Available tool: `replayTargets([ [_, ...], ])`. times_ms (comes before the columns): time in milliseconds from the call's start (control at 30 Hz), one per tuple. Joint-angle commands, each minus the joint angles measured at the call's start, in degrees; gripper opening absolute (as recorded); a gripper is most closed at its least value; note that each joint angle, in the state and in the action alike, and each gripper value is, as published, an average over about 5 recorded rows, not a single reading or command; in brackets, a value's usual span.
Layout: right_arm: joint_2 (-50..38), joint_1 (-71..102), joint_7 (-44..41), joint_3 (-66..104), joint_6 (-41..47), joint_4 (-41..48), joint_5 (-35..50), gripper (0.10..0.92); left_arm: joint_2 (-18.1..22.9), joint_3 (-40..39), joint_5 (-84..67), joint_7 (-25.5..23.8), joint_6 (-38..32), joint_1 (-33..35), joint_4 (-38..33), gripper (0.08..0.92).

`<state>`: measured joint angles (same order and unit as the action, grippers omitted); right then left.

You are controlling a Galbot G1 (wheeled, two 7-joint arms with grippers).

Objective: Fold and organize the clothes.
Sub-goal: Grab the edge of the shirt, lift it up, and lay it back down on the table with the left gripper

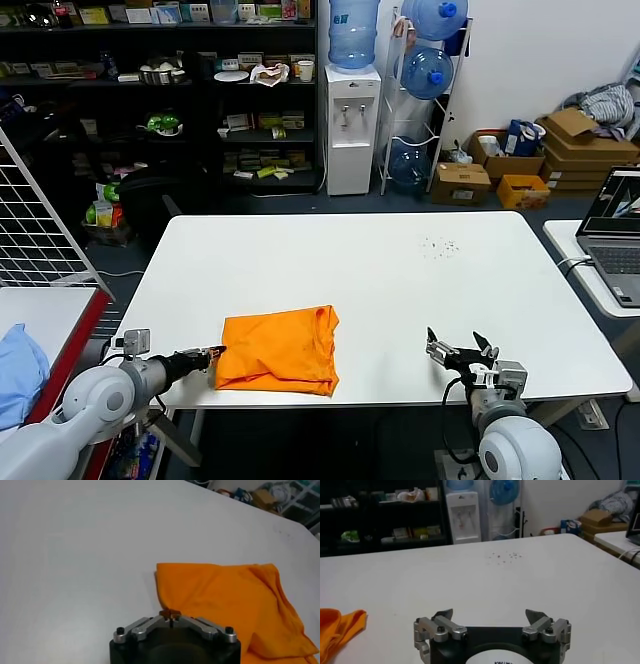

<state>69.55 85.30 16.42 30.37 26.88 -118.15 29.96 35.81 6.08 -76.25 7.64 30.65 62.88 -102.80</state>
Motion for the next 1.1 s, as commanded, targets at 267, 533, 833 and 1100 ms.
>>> replayTargets([
  [267,-0.12,0.22,-0.03,0.19,-0.21,-0.18,0.00,0.921,0.44,0.66,-0.35,1.35,-0.38,-0.69,-1.01,0.092],
  [533,-0.19,-0.20,-0.08,0.01,-0.36,-0.01,0.01,0.921,-4.64,3.43,-3.87,3.78,0.25,0.91,-5.49,0.092],
  [833,-0.26,-2.06,-0.40,-0.70,-0.88,0.78,0.07,0.921,-12.01,6.63,-10.05,9.79,1.52,2.38,-10.98,0.092],
  [1100,-1.06,-3.23,-1.19,-1.08,-2.09,1.53,0.04,0.921,-16.46,8.72,-11.41,13.79,2.49,2.66,-11.78,0.092],
])
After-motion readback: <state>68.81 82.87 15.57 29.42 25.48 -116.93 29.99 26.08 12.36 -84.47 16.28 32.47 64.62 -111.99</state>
